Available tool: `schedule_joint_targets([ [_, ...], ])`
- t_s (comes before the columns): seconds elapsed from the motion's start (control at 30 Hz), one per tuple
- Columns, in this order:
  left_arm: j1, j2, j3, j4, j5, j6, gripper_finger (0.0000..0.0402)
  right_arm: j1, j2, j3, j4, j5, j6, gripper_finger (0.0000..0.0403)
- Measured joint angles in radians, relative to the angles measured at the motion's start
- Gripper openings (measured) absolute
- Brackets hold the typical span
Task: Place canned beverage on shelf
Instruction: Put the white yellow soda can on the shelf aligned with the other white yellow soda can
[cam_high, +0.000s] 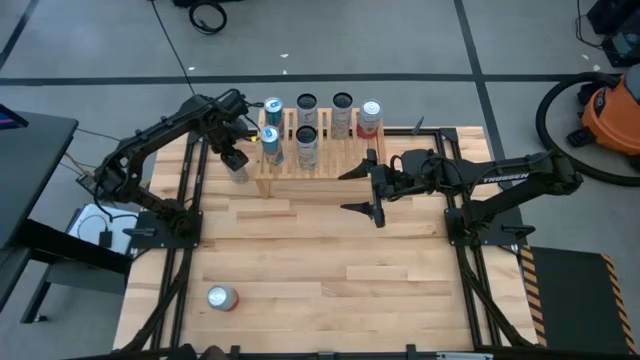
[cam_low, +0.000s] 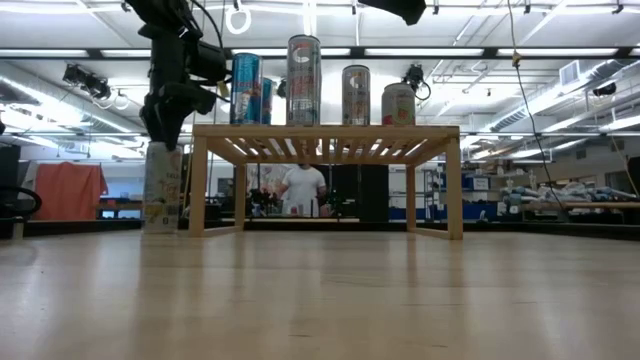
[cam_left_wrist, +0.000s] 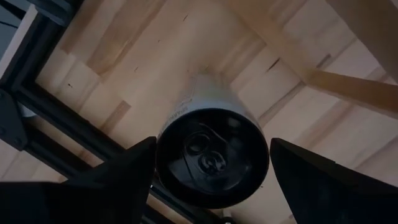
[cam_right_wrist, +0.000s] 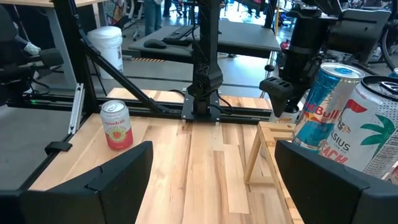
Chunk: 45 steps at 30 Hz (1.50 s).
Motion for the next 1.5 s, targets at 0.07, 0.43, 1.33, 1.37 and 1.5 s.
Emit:
schedule_joint_targets([
  [0.07,0.0,0.0,0.0,0.0,0.001,0.007,0.0314,0.0,0.0,0.0,0.0,0.0,0.0,0.0348],
  [0.43,0.0,0.0,0.0,-0.034,-0.004,0.025,0.0284,0.0,0.0,0.0,0.0,0.0,0.0,0.0348],
  [1.33,-0.006,-0.102,-0.001,-0.111,-0.031,0.078,0.0254,0.0,0.0,0.0,0.001,0.0,0.0,0.0348],
  [1.37,-0.008,-0.111,-0.001,-0.118,-0.031,0.076,0.0254,0.0,0.0,0.0,0.001,0.0,0.0,0.0348],
  [1.5,-0.025,-0.149,0.014,-0.156,-0.03,0.064,0.0254,0.0,0.0,0.0,0.004,0.0,-0.004,0.0348],
])
